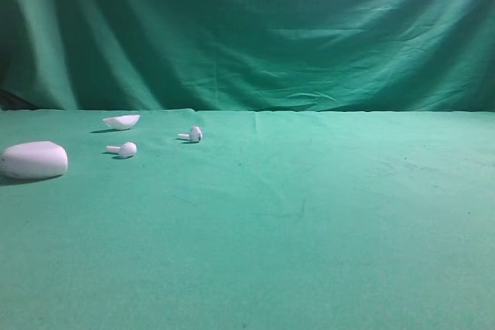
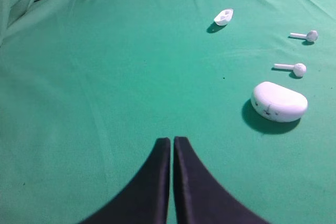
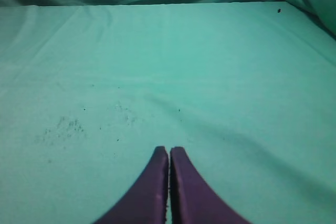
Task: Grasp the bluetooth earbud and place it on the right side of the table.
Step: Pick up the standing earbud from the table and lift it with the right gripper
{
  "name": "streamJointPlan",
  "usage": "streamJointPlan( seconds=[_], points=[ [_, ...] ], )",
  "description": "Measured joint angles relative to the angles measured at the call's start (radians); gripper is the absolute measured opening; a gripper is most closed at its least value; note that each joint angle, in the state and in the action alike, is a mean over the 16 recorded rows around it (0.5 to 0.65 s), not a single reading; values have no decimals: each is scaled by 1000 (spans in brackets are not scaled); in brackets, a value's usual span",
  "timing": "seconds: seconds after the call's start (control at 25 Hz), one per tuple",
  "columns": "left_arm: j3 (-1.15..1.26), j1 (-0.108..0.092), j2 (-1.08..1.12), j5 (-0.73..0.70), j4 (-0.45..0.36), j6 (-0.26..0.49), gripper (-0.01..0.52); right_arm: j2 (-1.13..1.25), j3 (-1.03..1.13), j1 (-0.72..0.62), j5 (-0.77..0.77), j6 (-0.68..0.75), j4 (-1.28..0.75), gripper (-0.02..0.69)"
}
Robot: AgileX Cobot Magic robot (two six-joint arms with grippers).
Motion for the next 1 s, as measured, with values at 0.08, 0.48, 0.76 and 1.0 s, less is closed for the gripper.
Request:
streamJointPlan(
  seconds=[0.08, 0.48, 0.76, 1.0],
  points=[
    [0, 0, 0, 0, 0, 0, 0, 0, 0, 0, 0, 0, 0, 0],
    [0, 0, 0, 0, 0, 0, 0, 0, 0, 0, 0, 0, 0, 0],
    [0, 0, 0, 0, 0, 0, 0, 0, 0, 0, -37, 8, 26, 0],
    [0, 0, 0, 0, 0, 0, 0, 1, -14, 0, -164, 23, 113, 0]
  ],
)
